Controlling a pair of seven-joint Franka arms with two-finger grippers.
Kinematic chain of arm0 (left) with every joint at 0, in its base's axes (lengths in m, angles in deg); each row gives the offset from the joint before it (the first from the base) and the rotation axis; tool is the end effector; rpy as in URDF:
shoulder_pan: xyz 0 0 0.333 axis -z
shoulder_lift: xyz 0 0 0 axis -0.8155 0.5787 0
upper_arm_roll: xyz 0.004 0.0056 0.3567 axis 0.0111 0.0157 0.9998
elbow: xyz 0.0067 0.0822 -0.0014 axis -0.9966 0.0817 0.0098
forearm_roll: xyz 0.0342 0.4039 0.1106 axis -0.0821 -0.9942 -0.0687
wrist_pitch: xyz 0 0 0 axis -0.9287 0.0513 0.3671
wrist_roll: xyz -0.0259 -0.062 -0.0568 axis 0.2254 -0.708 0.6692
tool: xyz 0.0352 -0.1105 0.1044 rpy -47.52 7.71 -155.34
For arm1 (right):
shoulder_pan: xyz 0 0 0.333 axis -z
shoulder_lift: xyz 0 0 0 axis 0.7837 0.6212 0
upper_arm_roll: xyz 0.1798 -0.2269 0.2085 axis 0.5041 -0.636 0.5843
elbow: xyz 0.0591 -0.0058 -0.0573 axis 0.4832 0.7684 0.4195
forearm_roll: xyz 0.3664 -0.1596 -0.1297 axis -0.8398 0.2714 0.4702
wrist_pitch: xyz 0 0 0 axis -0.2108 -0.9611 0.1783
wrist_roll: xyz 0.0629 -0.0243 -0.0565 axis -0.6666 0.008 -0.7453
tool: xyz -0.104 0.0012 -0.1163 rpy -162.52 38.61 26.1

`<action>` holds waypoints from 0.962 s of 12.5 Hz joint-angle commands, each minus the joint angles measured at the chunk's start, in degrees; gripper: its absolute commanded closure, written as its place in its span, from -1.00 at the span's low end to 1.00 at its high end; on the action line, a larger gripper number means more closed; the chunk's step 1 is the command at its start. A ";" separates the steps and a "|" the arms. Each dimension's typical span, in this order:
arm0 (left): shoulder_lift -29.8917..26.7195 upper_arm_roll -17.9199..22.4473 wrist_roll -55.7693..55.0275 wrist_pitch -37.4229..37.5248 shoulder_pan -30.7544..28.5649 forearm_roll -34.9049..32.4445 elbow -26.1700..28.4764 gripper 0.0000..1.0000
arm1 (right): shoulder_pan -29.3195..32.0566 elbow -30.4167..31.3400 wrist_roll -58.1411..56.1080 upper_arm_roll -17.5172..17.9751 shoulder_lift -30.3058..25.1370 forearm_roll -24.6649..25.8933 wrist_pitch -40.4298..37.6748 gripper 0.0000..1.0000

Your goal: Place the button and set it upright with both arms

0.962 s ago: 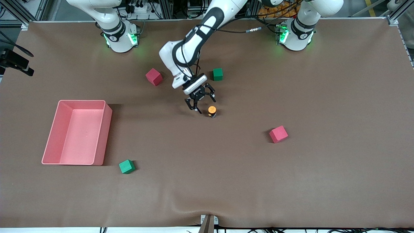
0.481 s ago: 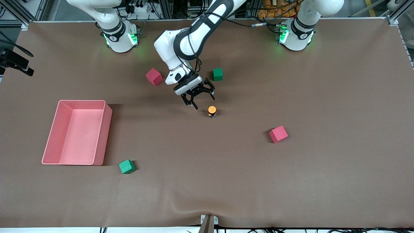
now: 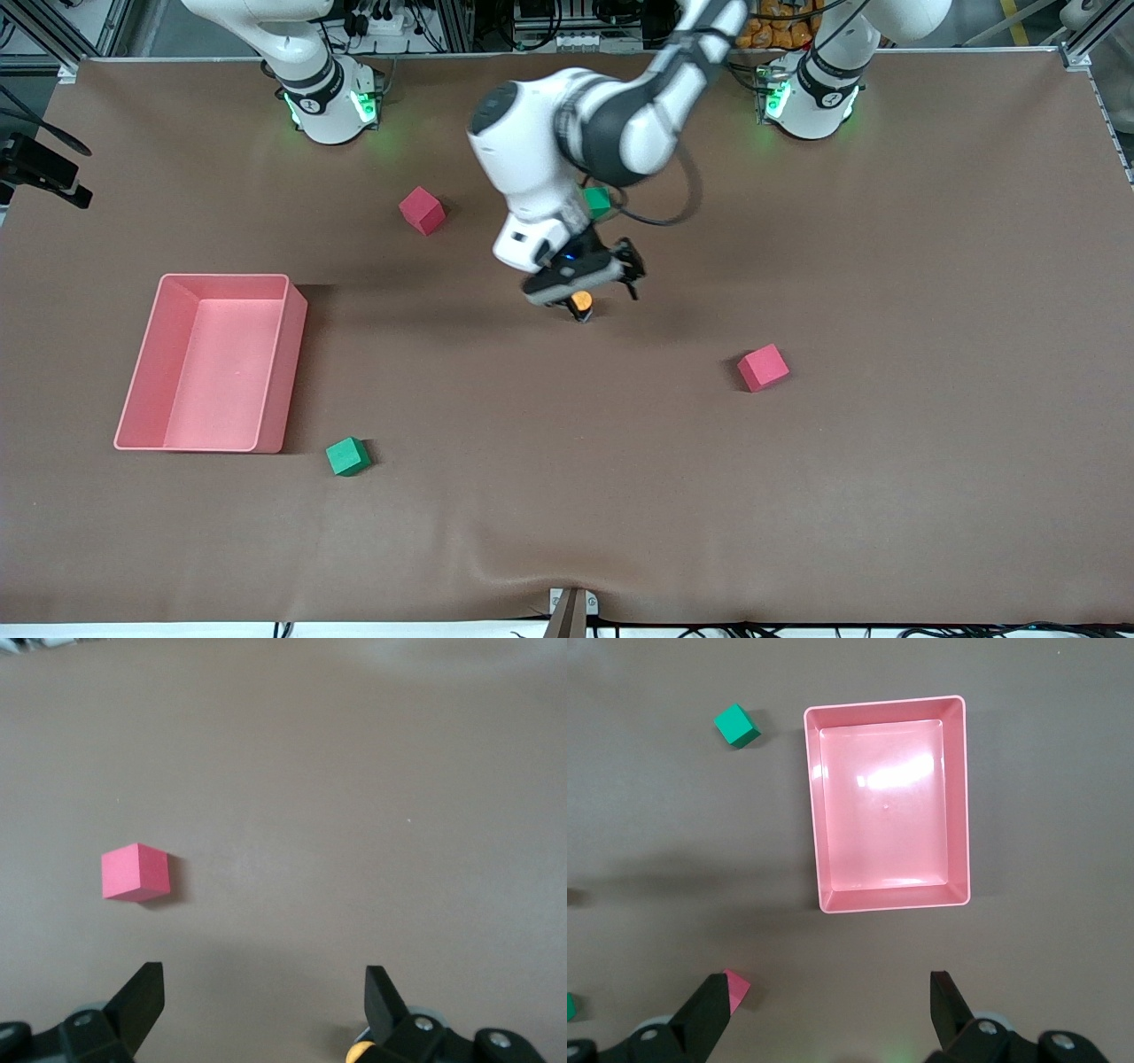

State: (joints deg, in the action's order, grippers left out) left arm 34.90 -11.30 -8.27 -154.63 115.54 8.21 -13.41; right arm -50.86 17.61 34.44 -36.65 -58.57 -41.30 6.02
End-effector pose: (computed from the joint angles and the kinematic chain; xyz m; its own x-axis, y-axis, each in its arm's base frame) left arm 0.5582 -0.5343 0.3943 0.9409 0.1242 0.3152 0.2085 -0.9457 -0.2495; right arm 0.5406 -0.0579 0.6589 0.9970 -0.0770 -0.0125 -0.0773 -0.9966 -0.0296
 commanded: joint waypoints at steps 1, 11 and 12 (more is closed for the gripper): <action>-5.32 -0.84 9.61 0.58 -8.14 7.26 1.34 -1.00 | 0.49 -0.98 -0.07 0.34 0.19 0.74 -0.39 -1.00; -9.11 -1.10 31.00 6.74 -24.07 13.60 1.52 -1.00 | 0.58 -0.98 -0.07 0.25 0.19 0.83 -0.31 -1.00; -9.11 -1.10 31.10 6.74 -24.77 13.78 1.52 -1.00 | 0.58 -0.98 0.02 0.25 0.19 0.83 -0.31 -1.00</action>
State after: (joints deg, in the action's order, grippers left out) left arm 27.18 -11.70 21.25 -148.75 92.23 20.80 -12.93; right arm -50.83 17.53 34.43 -36.75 -58.54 -41.24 6.02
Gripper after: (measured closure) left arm 0.000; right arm 0.000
